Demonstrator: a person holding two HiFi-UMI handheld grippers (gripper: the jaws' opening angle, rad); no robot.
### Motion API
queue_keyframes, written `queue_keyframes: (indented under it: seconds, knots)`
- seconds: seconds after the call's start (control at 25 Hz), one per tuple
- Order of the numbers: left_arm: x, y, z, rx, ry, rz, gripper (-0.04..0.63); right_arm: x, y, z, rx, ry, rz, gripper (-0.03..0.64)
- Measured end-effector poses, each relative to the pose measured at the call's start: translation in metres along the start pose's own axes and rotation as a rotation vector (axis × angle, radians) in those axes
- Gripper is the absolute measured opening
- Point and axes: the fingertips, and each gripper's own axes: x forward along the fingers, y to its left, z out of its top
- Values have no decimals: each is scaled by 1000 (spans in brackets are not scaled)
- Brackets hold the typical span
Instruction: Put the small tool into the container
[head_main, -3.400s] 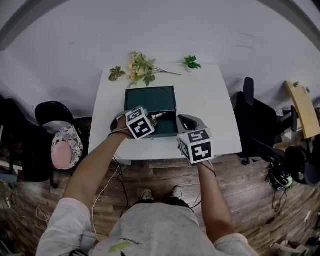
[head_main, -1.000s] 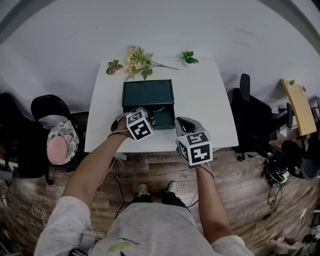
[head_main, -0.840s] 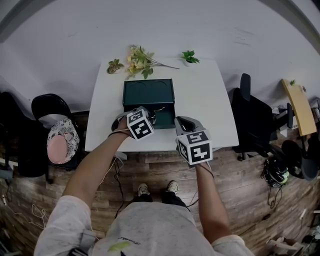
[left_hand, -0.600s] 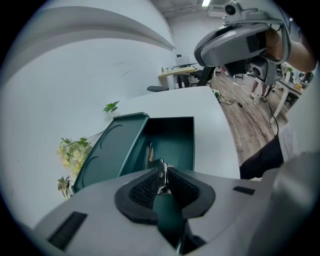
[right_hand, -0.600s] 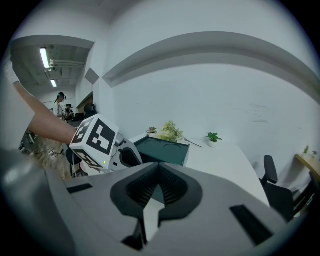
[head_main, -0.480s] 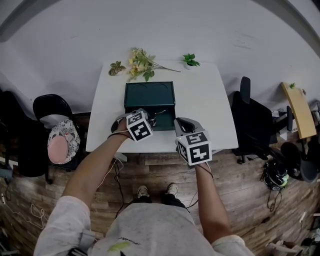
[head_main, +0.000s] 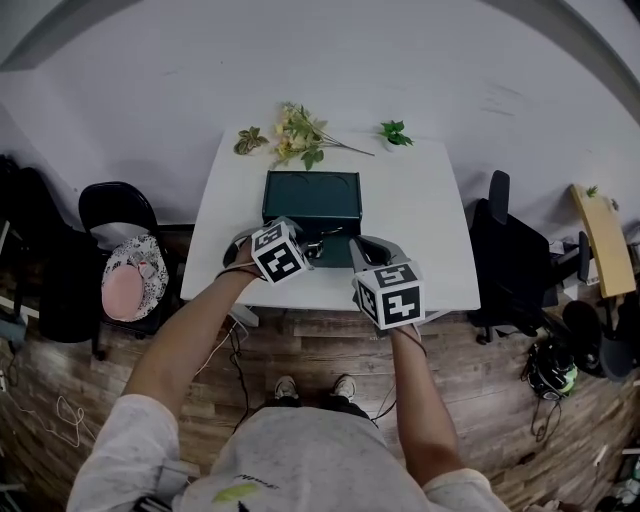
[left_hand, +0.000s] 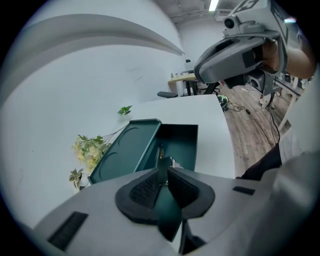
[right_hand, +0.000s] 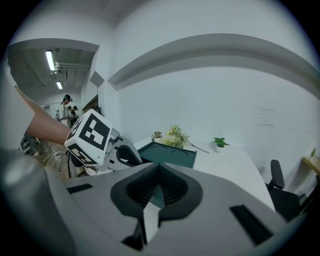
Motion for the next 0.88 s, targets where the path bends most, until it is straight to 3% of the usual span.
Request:
queue_keyframes:
  seconds: [0.56, 0.88]
  knots:
    - [-58, 43, -8, -213, -114, 133, 46, 5, 5, 32, 40, -59, 42, 5]
    - [-97, 61, 1, -314, -229, 203, 40, 1, 8, 49, 50, -98, 60, 5]
